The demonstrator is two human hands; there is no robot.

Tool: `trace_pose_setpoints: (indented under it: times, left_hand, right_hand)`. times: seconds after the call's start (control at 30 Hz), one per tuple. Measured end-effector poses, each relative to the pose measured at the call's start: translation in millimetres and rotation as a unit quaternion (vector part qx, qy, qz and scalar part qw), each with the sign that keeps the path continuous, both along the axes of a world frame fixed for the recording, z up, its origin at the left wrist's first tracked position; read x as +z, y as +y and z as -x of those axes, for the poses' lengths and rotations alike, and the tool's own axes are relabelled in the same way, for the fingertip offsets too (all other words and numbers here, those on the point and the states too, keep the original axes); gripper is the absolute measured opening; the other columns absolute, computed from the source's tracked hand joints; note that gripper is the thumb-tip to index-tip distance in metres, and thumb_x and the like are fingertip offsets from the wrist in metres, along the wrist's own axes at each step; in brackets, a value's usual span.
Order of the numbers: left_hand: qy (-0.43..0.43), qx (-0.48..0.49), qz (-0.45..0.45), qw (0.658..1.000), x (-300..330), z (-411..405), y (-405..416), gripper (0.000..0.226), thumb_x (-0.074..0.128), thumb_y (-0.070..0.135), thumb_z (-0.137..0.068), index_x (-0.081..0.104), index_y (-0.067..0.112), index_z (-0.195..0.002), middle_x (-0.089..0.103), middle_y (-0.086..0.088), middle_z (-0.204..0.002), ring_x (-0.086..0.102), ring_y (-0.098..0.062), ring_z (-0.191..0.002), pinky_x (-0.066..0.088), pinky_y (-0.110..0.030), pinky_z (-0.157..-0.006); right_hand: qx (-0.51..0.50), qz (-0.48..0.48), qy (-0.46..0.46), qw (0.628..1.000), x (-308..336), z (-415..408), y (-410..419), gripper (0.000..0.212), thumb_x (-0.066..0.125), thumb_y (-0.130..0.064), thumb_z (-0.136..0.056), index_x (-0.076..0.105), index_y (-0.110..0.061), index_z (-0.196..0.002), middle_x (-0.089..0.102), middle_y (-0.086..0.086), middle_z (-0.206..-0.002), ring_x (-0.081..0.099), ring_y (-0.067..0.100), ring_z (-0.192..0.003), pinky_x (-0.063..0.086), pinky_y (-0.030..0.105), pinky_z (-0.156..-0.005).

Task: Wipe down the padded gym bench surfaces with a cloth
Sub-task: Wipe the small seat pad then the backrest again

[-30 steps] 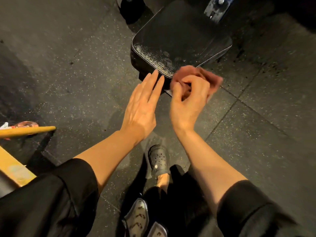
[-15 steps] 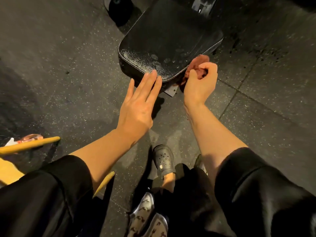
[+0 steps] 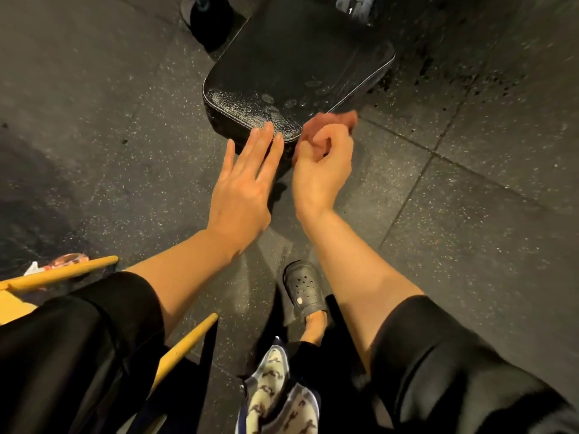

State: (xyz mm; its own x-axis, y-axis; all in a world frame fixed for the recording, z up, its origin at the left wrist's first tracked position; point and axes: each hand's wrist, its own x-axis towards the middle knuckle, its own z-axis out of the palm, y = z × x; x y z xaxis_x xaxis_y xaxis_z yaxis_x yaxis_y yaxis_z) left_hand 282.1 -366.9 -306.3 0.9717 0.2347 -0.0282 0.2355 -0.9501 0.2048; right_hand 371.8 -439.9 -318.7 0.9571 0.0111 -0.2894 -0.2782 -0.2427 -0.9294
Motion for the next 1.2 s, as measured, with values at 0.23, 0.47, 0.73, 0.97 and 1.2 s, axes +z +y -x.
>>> trace_pose_setpoints:
  times: [0.23,0.47,0.73,0.97,1.2]
  left_hand:
    - [-0.064,0.056,0.036,0.996,8,-5,-2,0.068,0.041,-0.005,-0.078,0.033,0.003,-0.145,0.032,-0.013,-0.152,0.026,-0.025,-0.142,0.005,-0.047,-0.119]
    - [-0.062,0.076,0.034,0.995,12,-14,-11,0.072,0.05,-0.013,-0.075,0.034,-0.001,-0.144,0.031,-0.015,-0.152,0.025,-0.026,-0.142,0.004,-0.045,-0.119]
    - [-0.046,0.068,0.022,0.996,11,-29,-10,0.073,0.052,-0.013,-0.072,0.036,-0.002,-0.142,0.035,-0.015,-0.15,0.028,-0.028,-0.141,0.005,-0.045,-0.119]
    - [-0.02,0.03,-0.008,0.999,6,-61,-23,0.069,0.051,-0.006,-0.074,0.037,-0.003,-0.141,0.036,-0.017,-0.149,0.028,-0.03,-0.141,0.005,-0.047,-0.118]
    - [0.019,0.049,-0.036,0.998,0,-97,-39,0.06,0.05,0.002,-0.077,0.043,-0.008,-0.136,0.04,-0.021,-0.145,0.033,-0.033,-0.138,0.011,-0.049,-0.116]
  right_hand:
    - [0.136,0.027,-0.158,0.978,32,-1,-25,0.042,0.062,-0.007,-0.081,0.056,-0.016,-0.121,0.057,-0.004,-0.121,0.047,0.018,-0.114,0.039,0.031,-0.096]
    - [0.295,0.162,-0.131,0.933,-4,-81,-13,0.034,0.059,-0.023,-0.088,0.062,-0.03,-0.122,0.057,-0.008,-0.128,0.042,0.02,-0.129,0.012,0.061,-0.113]
    - [0.37,0.145,-0.27,0.877,-5,-58,-25,0.038,0.059,-0.036,-0.086,0.063,-0.024,-0.122,0.064,-0.004,-0.114,0.054,0.022,-0.107,0.039,0.035,-0.095]
    - [0.341,0.206,-0.178,0.9,-33,-146,-17,0.03,0.061,-0.034,-0.08,0.059,-0.016,-0.104,0.053,0.009,-0.12,0.043,0.033,-0.118,0.034,0.052,-0.103]
    - [0.501,0.119,-0.219,0.829,-31,-153,-36,0.038,0.042,-0.024,-0.101,0.048,-0.026,-0.138,0.042,0.001,-0.148,0.021,0.014,-0.143,0.015,0.025,-0.113]
